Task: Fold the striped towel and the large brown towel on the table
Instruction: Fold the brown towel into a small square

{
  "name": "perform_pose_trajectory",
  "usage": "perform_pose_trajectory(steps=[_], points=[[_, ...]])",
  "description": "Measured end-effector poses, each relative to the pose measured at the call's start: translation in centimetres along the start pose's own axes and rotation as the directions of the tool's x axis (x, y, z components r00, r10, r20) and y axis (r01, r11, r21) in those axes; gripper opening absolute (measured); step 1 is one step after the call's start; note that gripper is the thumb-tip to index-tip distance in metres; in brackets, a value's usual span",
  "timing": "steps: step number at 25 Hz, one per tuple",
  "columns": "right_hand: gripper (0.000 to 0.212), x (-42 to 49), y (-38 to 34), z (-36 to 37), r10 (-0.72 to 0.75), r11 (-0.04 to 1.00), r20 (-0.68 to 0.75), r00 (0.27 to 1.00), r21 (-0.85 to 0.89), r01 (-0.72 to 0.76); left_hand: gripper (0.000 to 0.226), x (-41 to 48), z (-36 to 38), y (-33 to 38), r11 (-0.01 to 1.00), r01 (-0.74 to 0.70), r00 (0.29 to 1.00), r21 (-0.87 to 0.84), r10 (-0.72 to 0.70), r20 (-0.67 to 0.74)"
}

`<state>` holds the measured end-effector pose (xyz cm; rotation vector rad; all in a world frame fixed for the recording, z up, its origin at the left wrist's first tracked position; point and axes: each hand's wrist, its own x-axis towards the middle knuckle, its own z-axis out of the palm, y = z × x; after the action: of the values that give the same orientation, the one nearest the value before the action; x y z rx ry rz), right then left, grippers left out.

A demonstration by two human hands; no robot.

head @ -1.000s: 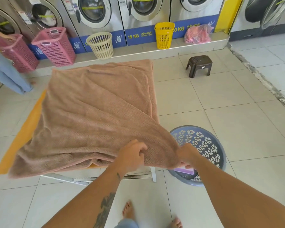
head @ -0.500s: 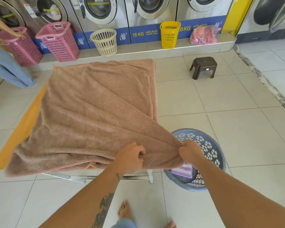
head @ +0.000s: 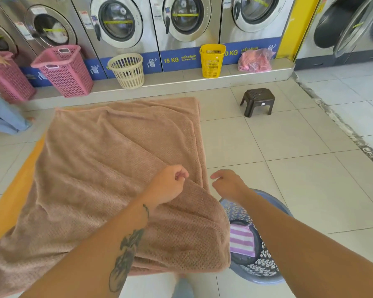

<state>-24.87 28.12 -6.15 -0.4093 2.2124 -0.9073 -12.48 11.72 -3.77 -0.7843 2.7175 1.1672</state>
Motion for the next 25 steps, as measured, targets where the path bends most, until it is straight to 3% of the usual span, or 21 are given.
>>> perform_pose_trajectory(steps=[5,7,11,13,15,16,17,19,20,22,25], points=[[0.028,7.5,-5.2,1.4,0.038,0.999,-0.059,0.997,-0.032,-0.04,0.019,10.5,-3.3,-1.4,0.999,-0.037,0.999,-0.002,0.037,0.014],[0.015,10.3,-6.1,2.3,0.072,0.996,-0.087,0.994,-0.041,-0.076,0.017,14.1,-3.7,-2.1,0.998,-0.051,0.999,0.037,0.05,0.018],[0.022,13.9,-8.2,2.9,0.189,0.982,-0.067,0.98,0.032,-0.187,0.028,19.9,-4.2,-3.7,0.991,-0.106,0.994,0.079,0.104,0.023],[0.014,14.8,-8.9,2.3,0.233,0.95,0.038,0.972,0.206,-0.236,0.047,21.6,-4.5,-4.2,0.972,-0.175,0.984,0.157,0.17,0.044],[0.013,15.5,-9.7,1.5,0.199,0.846,0.23,0.953,0.45,-0.285,0.061,22.9,-5.1,-4.4,0.946,-0.209,0.978,0.248,0.196,0.076],[0.013,16.0,-10.0,1.1,0.168,0.796,0.257,0.952,0.534,-0.285,0.062,23.6,-5.3,-4.7,0.932,-0.209,0.977,0.296,0.192,0.088],[0.013,16.4,-10.4,0.9,0.161,0.757,0.228,0.96,0.596,-0.269,0.059,24.1,-5.5,-5.0,0.91,-0.217,0.976,0.352,0.195,0.098],[0.022,17.1,-11.3,0.5,0.199,0.773,-0.008,0.98,0.617,-0.151,0.039,24.9,-5.4,-5.6,0.861,-0.243,0.969,0.447,0.233,0.079],[0.026,17.3,-11.7,0.2,0.195,0.839,-0.177,0.965,0.54,-0.071,0.027,25.3,-5.3,-5.7,0.86,-0.239,0.966,0.451,0.257,0.021],[0.026,17.6,-12.4,-0.8,0.055,0.932,-0.407,0.912,0.349,0.099,0.014,26.2,-5.6,-4.9,0.902,-0.22,0.937,0.373,0.302,-0.178],[0.024,18.8,-12.6,-2.6,-0.11,0.938,-0.552,0.826,0.216,0.27,0.011,28.1,-6.5,-2.1,0.935,-0.27,0.833,0.229,0.346,-0.431]])
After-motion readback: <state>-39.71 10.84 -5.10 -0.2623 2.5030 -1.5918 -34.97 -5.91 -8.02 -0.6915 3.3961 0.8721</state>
